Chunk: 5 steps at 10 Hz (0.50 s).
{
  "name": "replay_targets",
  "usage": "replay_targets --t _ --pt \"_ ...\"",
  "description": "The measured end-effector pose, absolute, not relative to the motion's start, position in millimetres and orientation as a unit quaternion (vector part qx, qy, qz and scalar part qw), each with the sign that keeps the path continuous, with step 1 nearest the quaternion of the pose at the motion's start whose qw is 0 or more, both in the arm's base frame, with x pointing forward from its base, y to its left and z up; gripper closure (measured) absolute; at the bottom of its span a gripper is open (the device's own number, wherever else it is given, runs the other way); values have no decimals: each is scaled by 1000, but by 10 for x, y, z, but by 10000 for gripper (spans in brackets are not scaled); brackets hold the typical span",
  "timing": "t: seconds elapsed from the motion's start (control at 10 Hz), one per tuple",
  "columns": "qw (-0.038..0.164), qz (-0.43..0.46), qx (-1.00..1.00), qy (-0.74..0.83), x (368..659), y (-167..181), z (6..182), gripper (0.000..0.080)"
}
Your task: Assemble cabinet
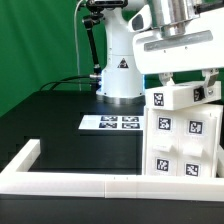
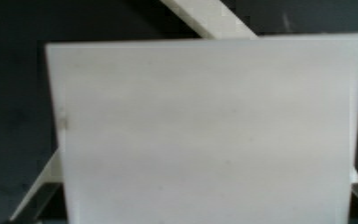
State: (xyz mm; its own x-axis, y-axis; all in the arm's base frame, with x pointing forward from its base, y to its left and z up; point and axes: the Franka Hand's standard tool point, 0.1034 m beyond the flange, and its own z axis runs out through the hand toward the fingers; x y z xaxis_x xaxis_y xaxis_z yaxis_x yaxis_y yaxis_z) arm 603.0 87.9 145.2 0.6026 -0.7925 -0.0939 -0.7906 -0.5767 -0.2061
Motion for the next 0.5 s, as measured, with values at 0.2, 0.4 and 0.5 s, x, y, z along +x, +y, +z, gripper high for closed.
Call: replay_targets --t 0.2,0.4,0.5 --pt "119 5 -859 498 6028 903 1453 231" --pt "122 22 -803 583 6014 954 1451 233" --pt "121 29 -784 609 6004 973 1445 233"
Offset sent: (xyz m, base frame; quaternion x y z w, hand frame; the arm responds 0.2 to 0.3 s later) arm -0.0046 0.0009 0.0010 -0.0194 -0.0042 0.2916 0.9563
